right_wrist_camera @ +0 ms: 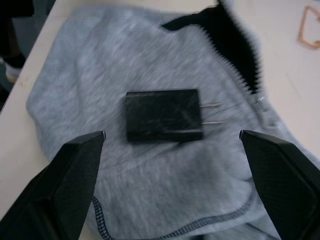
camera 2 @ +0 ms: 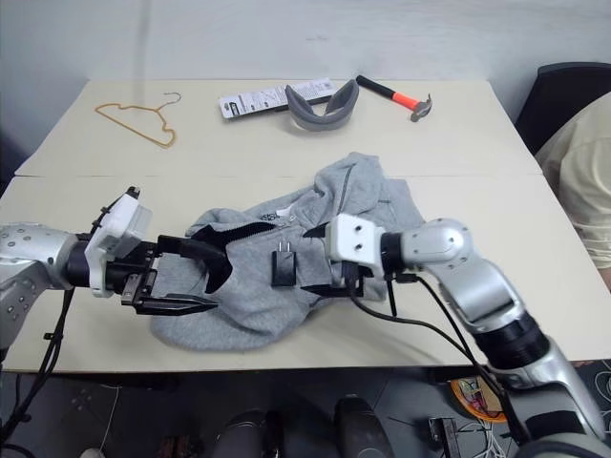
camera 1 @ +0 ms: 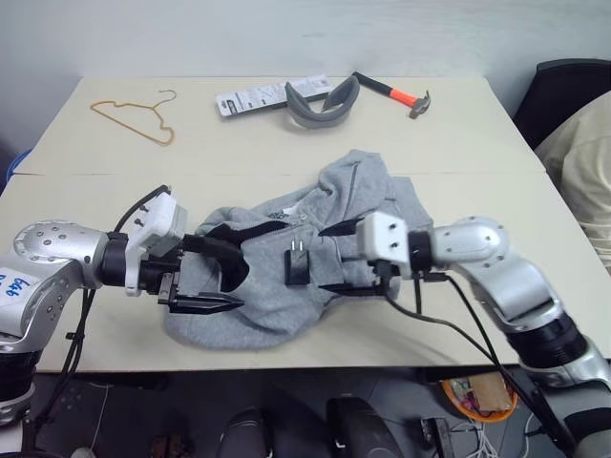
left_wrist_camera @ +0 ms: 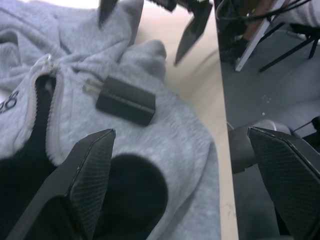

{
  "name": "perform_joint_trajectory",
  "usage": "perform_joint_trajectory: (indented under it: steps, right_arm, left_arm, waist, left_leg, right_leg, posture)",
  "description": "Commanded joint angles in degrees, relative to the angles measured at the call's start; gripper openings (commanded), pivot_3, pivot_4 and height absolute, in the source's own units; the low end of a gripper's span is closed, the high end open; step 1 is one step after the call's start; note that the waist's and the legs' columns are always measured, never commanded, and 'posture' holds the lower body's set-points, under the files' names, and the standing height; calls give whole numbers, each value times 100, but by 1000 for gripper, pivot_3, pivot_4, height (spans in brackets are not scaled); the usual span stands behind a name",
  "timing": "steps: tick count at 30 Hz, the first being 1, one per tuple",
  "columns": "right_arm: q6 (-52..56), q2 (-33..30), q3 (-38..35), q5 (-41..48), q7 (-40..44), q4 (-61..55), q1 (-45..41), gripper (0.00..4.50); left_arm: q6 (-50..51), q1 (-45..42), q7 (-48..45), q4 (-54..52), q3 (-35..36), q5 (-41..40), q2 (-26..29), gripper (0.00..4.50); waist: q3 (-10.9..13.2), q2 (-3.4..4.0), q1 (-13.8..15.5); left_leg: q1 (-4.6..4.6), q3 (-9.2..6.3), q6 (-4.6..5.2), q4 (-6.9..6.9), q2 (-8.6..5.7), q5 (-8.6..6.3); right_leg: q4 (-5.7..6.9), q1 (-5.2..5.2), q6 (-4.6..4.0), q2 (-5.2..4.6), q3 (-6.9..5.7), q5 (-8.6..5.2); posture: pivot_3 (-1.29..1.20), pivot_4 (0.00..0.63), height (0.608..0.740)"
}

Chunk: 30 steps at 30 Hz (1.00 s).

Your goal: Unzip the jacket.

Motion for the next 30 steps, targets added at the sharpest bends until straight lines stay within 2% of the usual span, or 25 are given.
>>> perform_joint_trajectory:
  steps: [1, 8, 12, 13, 21, 26, 30]
  right_arm:
    - [-192, 294, 78, -213, -27, 227, -258, 4500]
    - [-125, 738, 91, -314, 41, 631, -322, 4500]
    - [-195, 834, 57, -354, 130, 699, -280, 3623]
    - [-196, 836, 47, -352, 138, 693, -269, 3557]
    - [104, 611, -313, -194, 79, 180, -52, 3557]
    - [918, -374, -1699, 436, 15, -596, 486, 3557]
    - [1613, -1420, -3639, 695, -146, -313, 1559, 3557]
  left_arm:
    - [-200, 65, -140, 59, 171, 87, 145, 4457]
    - [-232, 133, -104, -9, 193, 94, 125, 4457]
    - [-284, 149, -49, -26, 180, 114, 85, 4500]
    - [-290, 150, -43, -24, 178, 111, 81, 4500]
    - [-521, -87, -79, 204, -67, 267, -103, 4500]
    - [-478, -479, -46, 279, -307, 175, -451, 4500]
    - [-376, -703, 52, 6, -554, 19, -895, 4500]
  waist:
    - [0, 0, -6]
    - [-1, -2, -3]
    - [-1, -2, -4]
    - [-1, -2, -4]
    - [-1, -2, 4]
    - [-2, -6, 117]
    - [-4, -10, 190]
  left_leg:
    - [0, 6, 0, 2, 1, 0]
    - [0, 16, -1, 5, 8, 0]
    - [0, 17, -1, 4, 9, 0]
    - [0, 17, -1, 4, 9, 0]
    - [0, 18, -1, 4, 10, 0]
    - [-12, 10, 5, 13, 0, -4]
    - [-13, 8, 10, 17, -6, -7]
  right_leg:
    - [9, -6, 0, 0, 1, 0]
    - [24, -17, -2, 4, 5, -1]
    - [26, -19, -2, 5, 6, -1]
    - [26, -19, -2, 5, 5, -1]
    - [26, -20, -2, 6, 6, -1]
    - [21, -19, -1, -4, 1, -1]
    - [15, -13, 2, -1, 3, 1]
  posture:
    - [0, 150, 740]
    - [0, 150, 740]
    - [0, 150, 740]
    - [0, 150, 740]
    - [0, 150, 740]
    - [0, 150, 740]
    - [0, 150, 740]
